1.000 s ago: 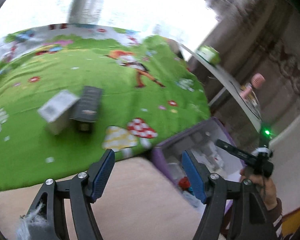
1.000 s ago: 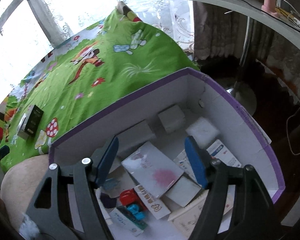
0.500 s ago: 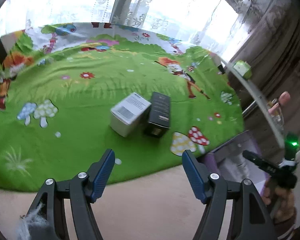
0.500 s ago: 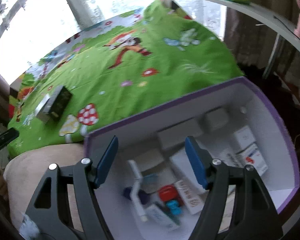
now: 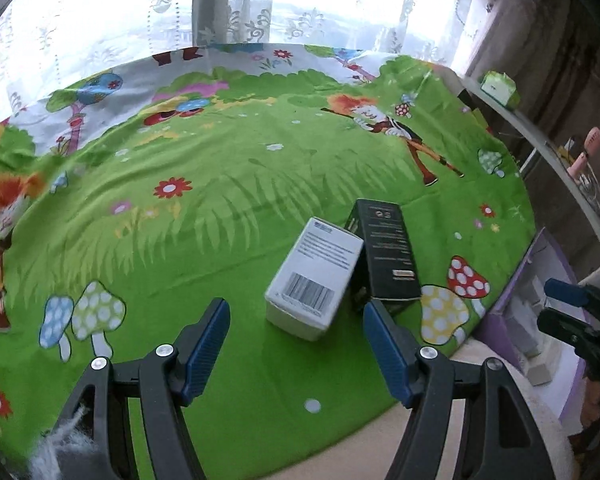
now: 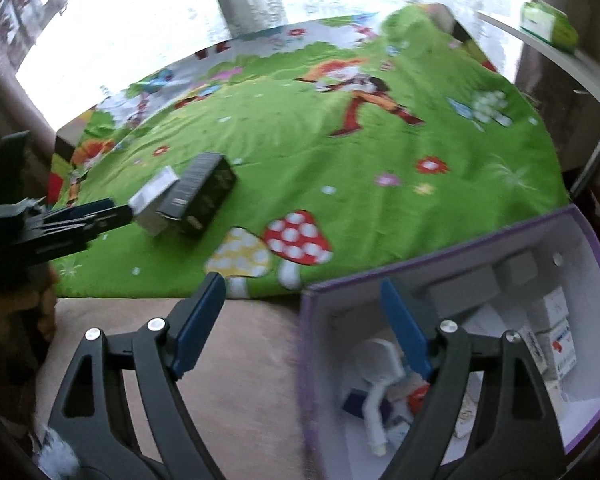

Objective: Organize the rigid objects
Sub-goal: 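Move both tools back toward the white barcode box and black box, then grasp the white barcode box with the left gripper while the right grasps the black box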

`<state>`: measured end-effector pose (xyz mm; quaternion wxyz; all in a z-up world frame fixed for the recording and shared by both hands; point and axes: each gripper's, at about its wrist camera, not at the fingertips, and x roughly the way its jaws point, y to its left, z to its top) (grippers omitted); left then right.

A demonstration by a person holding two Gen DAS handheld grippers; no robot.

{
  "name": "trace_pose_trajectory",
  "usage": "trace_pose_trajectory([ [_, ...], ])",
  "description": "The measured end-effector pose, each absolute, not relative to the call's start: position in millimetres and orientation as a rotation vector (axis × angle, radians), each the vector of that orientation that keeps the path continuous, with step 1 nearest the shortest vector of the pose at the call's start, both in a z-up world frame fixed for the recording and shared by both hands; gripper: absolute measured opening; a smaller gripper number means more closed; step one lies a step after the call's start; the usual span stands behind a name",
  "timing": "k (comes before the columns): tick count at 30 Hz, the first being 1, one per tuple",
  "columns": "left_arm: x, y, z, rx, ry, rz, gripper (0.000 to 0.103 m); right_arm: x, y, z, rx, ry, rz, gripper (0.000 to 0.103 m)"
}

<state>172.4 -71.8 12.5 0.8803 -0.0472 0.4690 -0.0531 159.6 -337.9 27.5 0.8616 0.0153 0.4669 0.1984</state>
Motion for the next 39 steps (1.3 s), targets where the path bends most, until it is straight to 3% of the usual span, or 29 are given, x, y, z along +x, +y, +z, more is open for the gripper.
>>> trace_pose_trajectory([
  [5,180.0,-74.4,6.9,-0.059,0.977,-0.154,0.07,162.0,-305.0,30.2,-0.01,0.976,0.459,0.084],
  [10,190.3,-75.3,-3.0,-0.047,1.006,-0.182,0.05,165.2,-274.6,31.7,-0.055,0.974,0.476,0.084],
  [15,188.1,-68.3,-7.6,-0.102,1.006,-0.196,0.045,168.4,-246.1,29.7,-0.097,0.982,0.493,0.084],
  [31,142.5,-25.6,-9.4,-0.199,1.031,0.116,0.045,187.8,-180.7,6.1,-0.251,1.026,0.423,0.084],
  [35,140.6,-26.0,-9.1,-0.191,1.026,0.122,0.054,197.6,-174.4,1.7,-0.249,1.027,0.395,0.084],
  [39,140.7,-27.6,-9.5,-0.175,1.014,0.119,0.055,205.7,-167.3,-2.6,-0.265,1.02,0.365,0.084],
])
